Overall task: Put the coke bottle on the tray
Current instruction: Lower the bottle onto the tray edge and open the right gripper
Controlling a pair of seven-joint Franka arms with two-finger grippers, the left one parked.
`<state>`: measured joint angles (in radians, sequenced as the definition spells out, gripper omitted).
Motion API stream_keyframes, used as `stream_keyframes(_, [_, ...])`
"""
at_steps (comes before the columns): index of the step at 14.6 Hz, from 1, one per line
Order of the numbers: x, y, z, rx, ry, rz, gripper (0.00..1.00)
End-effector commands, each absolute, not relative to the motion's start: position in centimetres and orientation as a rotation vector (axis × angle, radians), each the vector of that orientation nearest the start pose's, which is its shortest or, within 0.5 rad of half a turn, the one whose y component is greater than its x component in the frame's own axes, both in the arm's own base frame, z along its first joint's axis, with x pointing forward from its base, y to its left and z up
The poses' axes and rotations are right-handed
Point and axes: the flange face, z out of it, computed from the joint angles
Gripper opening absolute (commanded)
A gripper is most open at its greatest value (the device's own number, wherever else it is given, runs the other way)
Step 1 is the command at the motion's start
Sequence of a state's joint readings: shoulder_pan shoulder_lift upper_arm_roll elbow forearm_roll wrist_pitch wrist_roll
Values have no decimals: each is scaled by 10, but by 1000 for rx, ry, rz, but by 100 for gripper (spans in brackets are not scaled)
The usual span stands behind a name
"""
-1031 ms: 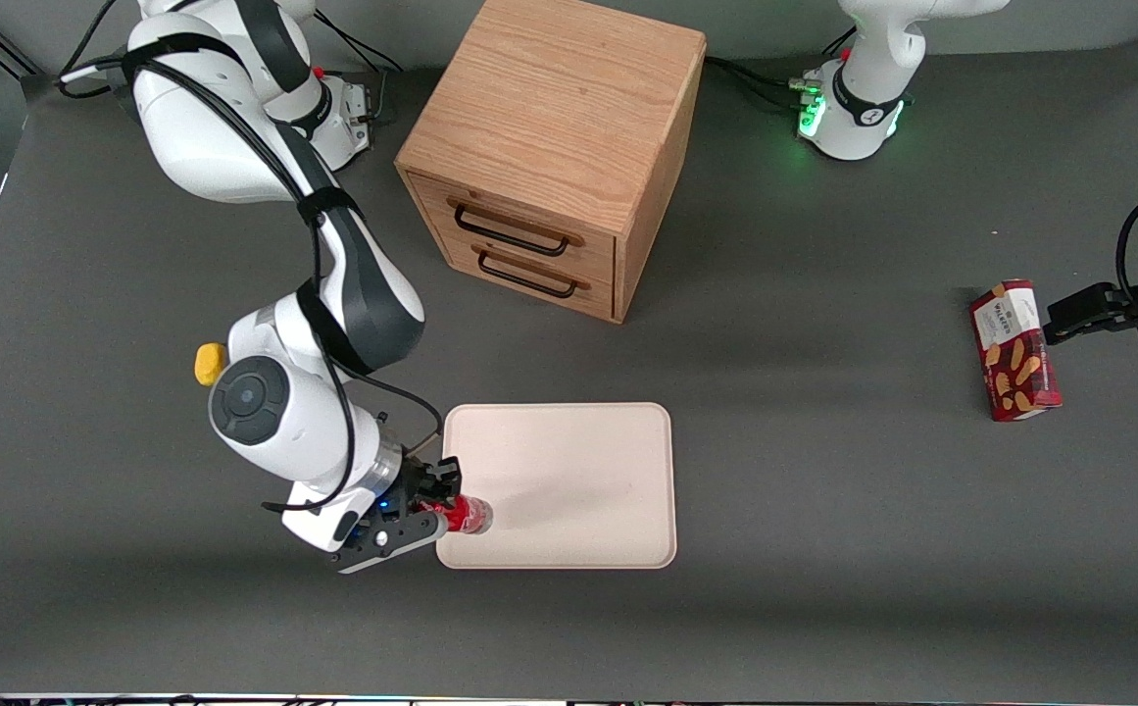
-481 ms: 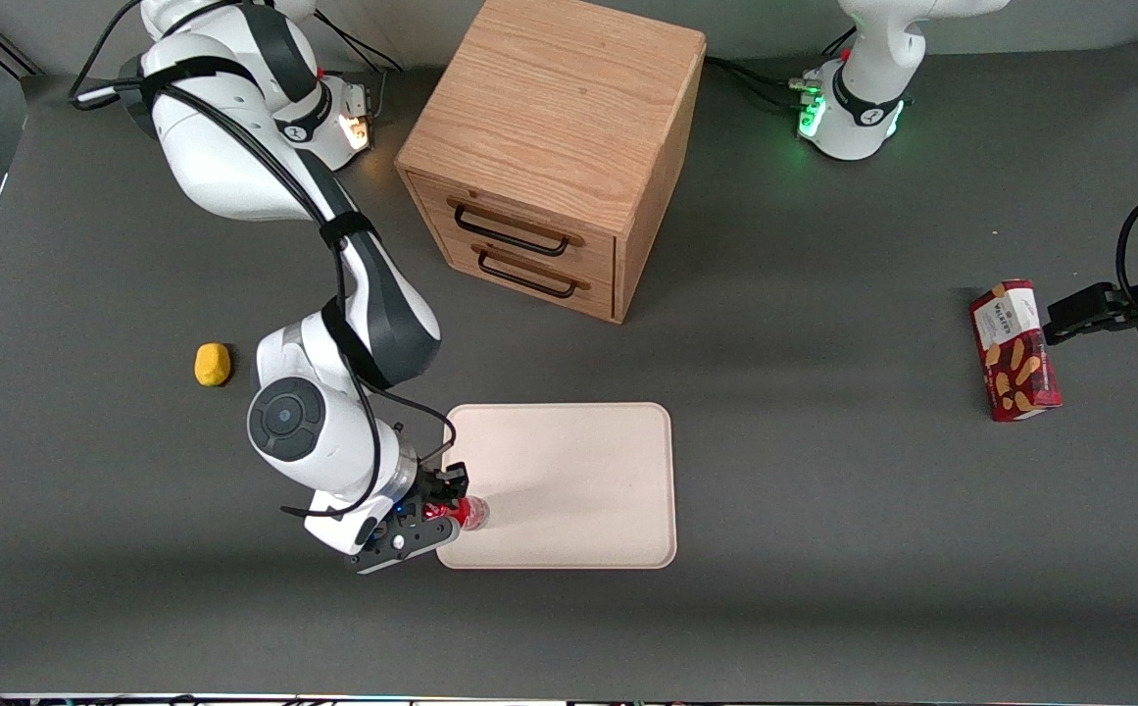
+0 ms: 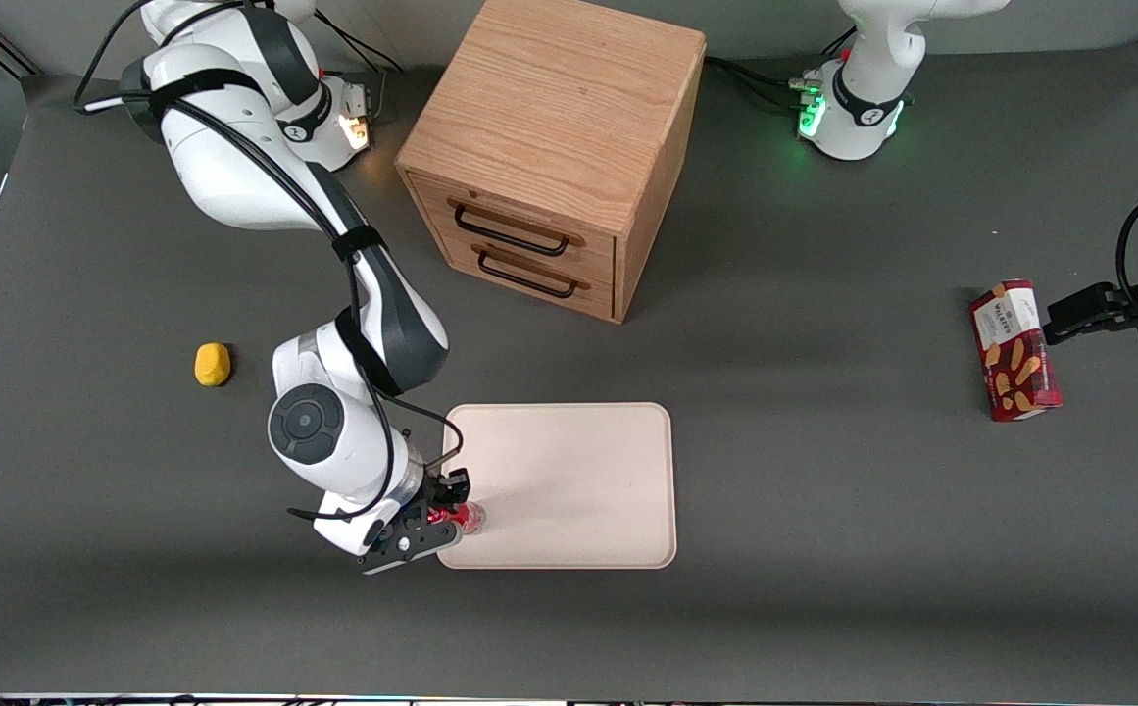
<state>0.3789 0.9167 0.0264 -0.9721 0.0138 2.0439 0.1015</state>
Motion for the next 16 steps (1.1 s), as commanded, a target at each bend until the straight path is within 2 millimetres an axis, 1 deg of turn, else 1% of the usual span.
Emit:
stream_keyframes(1, [734, 310, 331, -3032, -410, -291, 100])
stream_keyframes(2, [733, 309, 324, -3028, -407, -302, 100])
stream_keyframes(5, [735, 310, 325, -3013, -397, -334, 100])
stream_keyframes(7, [735, 310, 326, -3011, -393, -335, 100])
stream_keyframes(9, [735, 310, 336, -3006, -388, -345, 100])
stream_keyframes(10, [735, 305, 344, -3008, -381, -348, 100])
stream_keyframes(11, [734, 301, 358, -3015, -375, -339, 100])
stream_keyframes(12, [731, 297, 375, -3022, -371, -319, 100])
stream_keyframes(13, [728, 290, 392, -3034, -357, -292, 100])
stream_keyframes(14, [725, 272, 412, -3054, -329, -245, 100])
stream_keyframes(15, [717, 254, 429, -3076, -310, -184, 100])
stream_keyframes(16, [709, 240, 451, -3089, -291, -161, 100])
